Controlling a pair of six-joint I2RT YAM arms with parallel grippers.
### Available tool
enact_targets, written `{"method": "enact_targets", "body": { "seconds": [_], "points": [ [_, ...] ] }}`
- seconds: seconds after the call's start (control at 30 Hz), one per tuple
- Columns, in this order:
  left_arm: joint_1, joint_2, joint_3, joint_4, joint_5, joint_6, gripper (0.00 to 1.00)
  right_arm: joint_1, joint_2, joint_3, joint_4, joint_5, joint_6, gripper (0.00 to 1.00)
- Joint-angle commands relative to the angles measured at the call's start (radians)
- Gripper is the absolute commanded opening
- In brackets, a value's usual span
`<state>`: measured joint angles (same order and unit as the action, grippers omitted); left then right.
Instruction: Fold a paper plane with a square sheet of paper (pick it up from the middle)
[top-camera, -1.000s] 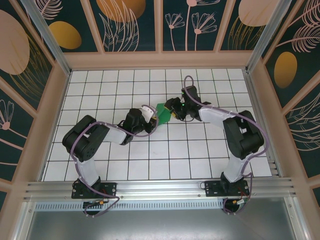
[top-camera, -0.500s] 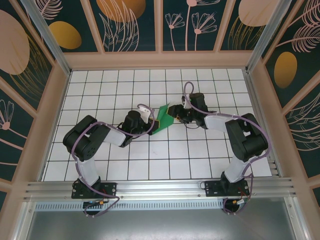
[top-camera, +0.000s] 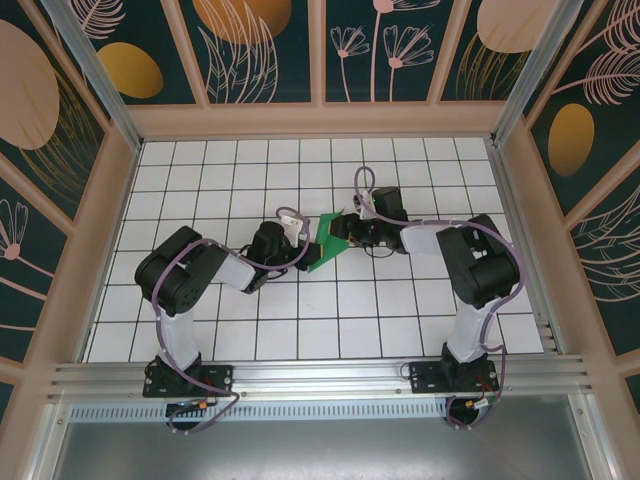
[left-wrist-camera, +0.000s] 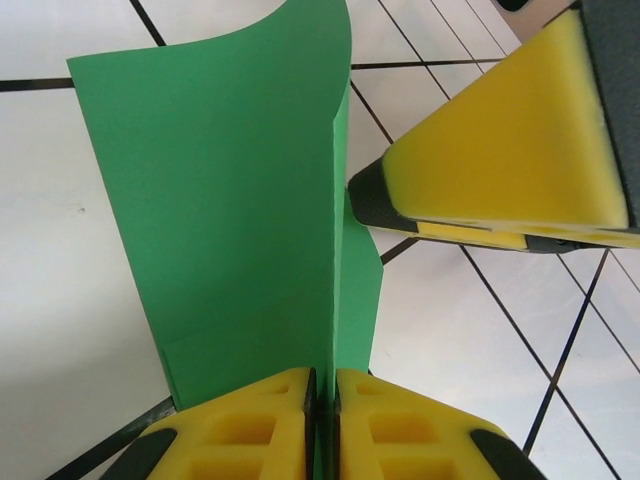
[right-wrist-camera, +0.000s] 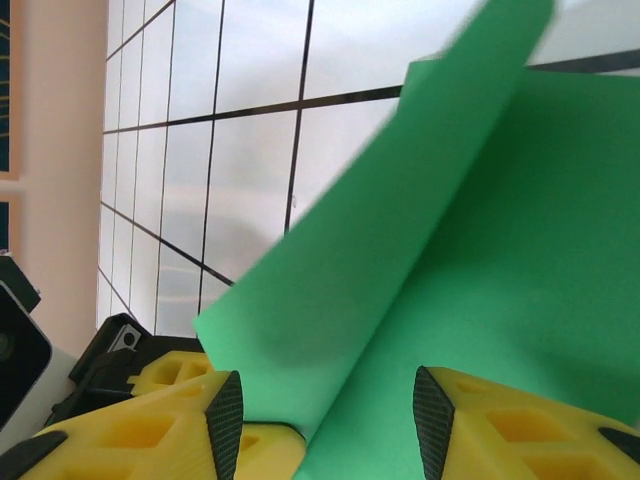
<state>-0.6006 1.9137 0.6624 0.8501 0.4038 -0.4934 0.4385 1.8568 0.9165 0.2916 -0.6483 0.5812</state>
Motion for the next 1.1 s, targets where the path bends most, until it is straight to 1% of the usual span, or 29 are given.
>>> {"method": "enact_targets", "body": {
  "seconds": [0.0,0.33,0.53,0.8,0.9,1.07],
  "points": [
    [0.006,0.013,0.02,-0.004,0.02,-0.033,0.16,0.015,0.031,0.046,-0.022,-0.012,-0.043,0.51],
    [0.017,0.021,0.022,-0.016,0.012,-0.049,0.16,0.017,0.072,0.066,-0.036,-0.012,-0.046,0.48],
    [0.022,0.042,0.045,-0.04,0.034,-0.052,0.22,0.022,0.084,0.076,-0.055,0.005,-0.04,0.49],
    [0.025,0.056,0.071,-0.068,0.052,-0.047,0.26,0.023,0.094,0.08,-0.085,0.056,-0.028,0.5],
    [0.024,0.066,0.081,-0.064,0.082,-0.049,0.28,0.024,0.1,0.082,-0.101,0.081,-0.019,0.5],
    [0.024,0.07,0.086,-0.056,0.112,-0.053,0.29,0.024,0.108,0.088,-0.124,0.109,-0.008,0.5]
  ]
}}
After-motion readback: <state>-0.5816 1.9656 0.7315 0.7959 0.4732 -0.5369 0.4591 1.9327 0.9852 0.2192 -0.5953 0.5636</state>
